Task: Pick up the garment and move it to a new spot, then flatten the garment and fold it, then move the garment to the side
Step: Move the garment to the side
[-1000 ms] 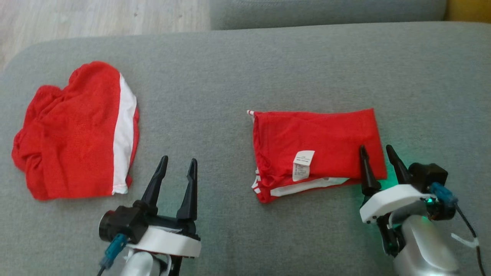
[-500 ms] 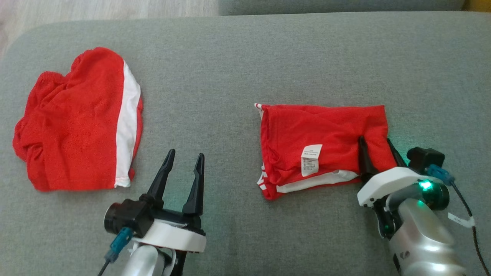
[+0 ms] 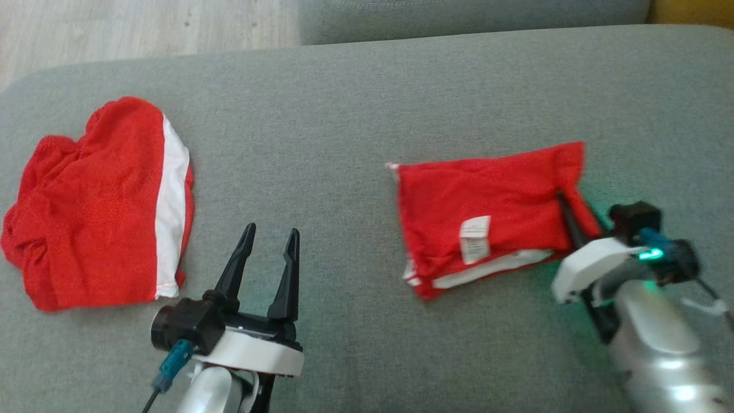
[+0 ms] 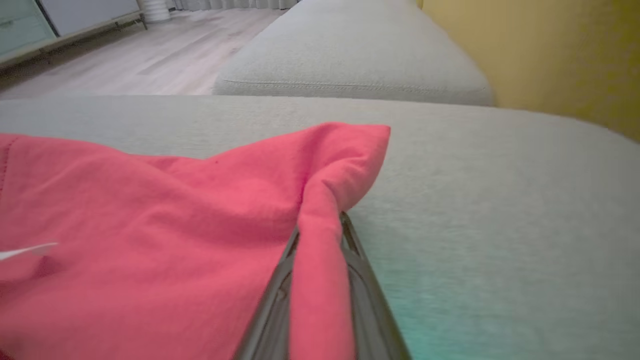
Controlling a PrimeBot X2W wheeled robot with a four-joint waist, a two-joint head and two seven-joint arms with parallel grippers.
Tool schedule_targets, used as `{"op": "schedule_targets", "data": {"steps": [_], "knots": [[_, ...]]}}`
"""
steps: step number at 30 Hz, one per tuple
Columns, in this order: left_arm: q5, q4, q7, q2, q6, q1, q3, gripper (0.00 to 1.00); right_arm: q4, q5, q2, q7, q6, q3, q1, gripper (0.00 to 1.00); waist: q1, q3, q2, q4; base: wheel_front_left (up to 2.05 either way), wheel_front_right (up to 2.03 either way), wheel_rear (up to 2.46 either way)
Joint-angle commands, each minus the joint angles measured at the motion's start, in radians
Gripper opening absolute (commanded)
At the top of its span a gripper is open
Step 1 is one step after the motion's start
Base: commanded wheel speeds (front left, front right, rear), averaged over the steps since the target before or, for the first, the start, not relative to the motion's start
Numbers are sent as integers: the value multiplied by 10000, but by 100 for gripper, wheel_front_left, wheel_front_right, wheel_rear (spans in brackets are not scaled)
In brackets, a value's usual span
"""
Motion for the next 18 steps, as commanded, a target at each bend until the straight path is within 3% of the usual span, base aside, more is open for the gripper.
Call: {"op": "schedule_targets", "data": {"steps": [1, 13, 18], "knots": [[-65, -305, -95, 6, 60, -275, 353, 100, -357, -214, -349, -62, -7, 94, -364, 0, 0, -26, 0, -52, 0, 0, 0], [24, -482, -95, 6, 20, -512, 424, 100, -140, -497, -3868, 162, -7, -360, -1285, 0, 0, 790, 0, 120, 0, 0, 0], [54, -485, -95, 6, -22, -700, 387, 100, 526, -430, -4764, 271, -7, -800, -1674, 0, 0, 1109, 0, 275, 0, 0, 0]]}}
